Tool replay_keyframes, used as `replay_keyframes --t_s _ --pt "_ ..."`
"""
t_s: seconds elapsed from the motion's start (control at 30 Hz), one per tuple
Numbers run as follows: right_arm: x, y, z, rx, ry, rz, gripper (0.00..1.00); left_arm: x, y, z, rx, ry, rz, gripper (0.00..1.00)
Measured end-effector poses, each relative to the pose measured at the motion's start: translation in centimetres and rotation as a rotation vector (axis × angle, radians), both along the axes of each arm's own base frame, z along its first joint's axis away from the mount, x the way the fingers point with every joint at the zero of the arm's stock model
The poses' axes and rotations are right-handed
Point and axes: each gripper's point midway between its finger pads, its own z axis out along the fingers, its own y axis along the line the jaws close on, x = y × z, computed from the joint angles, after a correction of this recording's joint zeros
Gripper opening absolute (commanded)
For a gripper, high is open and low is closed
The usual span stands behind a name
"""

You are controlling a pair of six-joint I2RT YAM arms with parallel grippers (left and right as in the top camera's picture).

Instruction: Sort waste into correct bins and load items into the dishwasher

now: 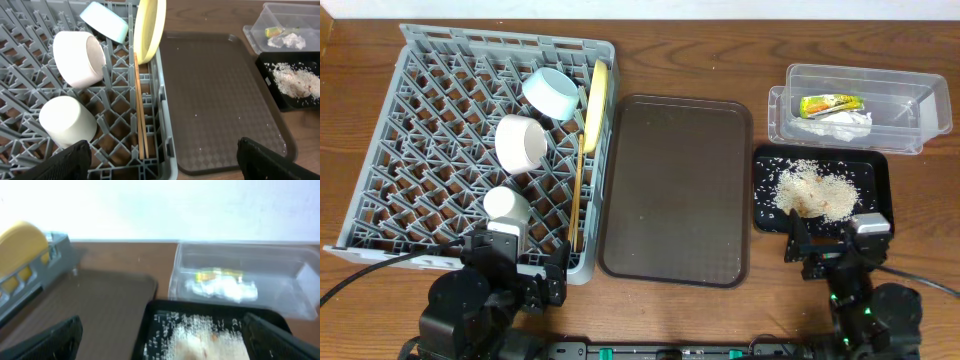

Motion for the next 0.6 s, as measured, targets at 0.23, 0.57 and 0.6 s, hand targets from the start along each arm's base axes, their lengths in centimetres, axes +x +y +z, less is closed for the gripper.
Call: replay_keyframes --t_s 0.23,0.57,0.6 --pt "1.2 -0.4 1.3 0.014 -0.245 -0.026 0.99 0.0 0.0 0.0 0.0 0.0 0.0 0.93" --pt "2.3 -0.7 -4.9 0.001 -0.138 -0.053 0.99 0.0 0.0 0.0 0.0 0.0 0.0 0.93" --pt "2.3 -0.8 -6.0 -0.003 -0.101 -0.055 0.99 0.0 0.0 0.0 0.0 0.0 0.0 0.93"
